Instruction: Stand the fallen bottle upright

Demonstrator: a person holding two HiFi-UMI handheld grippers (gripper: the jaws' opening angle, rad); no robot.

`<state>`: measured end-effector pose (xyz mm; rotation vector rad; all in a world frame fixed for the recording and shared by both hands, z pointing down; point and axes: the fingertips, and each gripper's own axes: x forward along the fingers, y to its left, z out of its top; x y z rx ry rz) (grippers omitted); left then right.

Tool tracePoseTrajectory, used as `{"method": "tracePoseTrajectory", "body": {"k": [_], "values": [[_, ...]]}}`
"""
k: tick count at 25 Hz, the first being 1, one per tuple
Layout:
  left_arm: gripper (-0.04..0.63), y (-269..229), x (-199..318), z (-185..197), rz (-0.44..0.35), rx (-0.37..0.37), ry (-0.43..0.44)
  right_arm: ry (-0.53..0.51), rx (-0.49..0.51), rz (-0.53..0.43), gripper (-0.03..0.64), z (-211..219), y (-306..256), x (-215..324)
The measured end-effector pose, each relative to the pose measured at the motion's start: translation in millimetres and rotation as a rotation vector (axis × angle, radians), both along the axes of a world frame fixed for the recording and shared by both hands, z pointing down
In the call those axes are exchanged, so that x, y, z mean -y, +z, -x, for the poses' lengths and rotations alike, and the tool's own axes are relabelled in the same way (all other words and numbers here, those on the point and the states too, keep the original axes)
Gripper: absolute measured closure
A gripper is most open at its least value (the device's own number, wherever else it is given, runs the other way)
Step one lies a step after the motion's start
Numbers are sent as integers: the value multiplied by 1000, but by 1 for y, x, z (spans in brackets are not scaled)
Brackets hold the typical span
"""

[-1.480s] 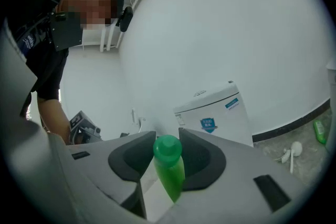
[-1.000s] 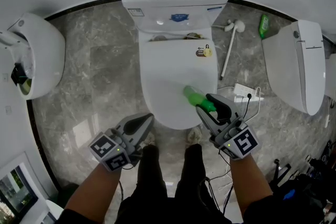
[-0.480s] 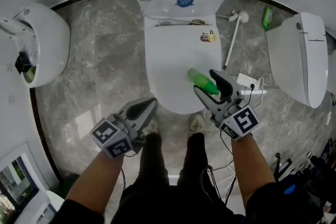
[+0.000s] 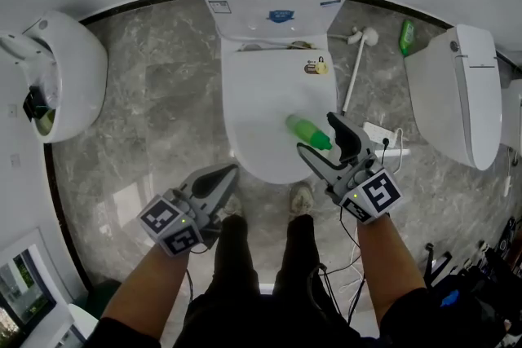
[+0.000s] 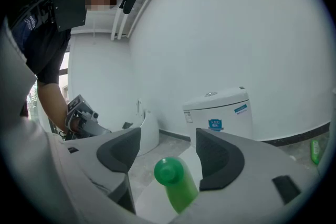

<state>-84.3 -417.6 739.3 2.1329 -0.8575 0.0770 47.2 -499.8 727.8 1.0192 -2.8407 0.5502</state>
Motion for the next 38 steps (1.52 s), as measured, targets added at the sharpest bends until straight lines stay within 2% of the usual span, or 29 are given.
{"method": "tracePoseTrajectory", "body": {"k": [5,10,16,19,22,25,33,38], "values": [[577,-28,-1,4,-32,4,-6,26,13,-25,278,-13,-42,0],[577,-90,0,4,-79,-8,-23,25,0,-82,289,-30,-114,-4],[577,-198,-3,6,-175,-9,-32,6,26,-133,400,-51,-237,-20],[577,-261,-7,3,-238,-19,-34,14,39,-157,491,-63,-300,-29],[577,-320,-20,-1,-311,-23,-12,15,32,-193,564,-70,-356,-45],[577,-371,-41,1,-355,-22,3,43,56,-185,607,-77,-403,-65],[577,-470,-83,17,-443,-9,-9,49,203,-98,611,-82,-481,-108],[577,-493,-111,22,-464,-1,-9,19,202,-87,614,-76,-498,-138]]}}
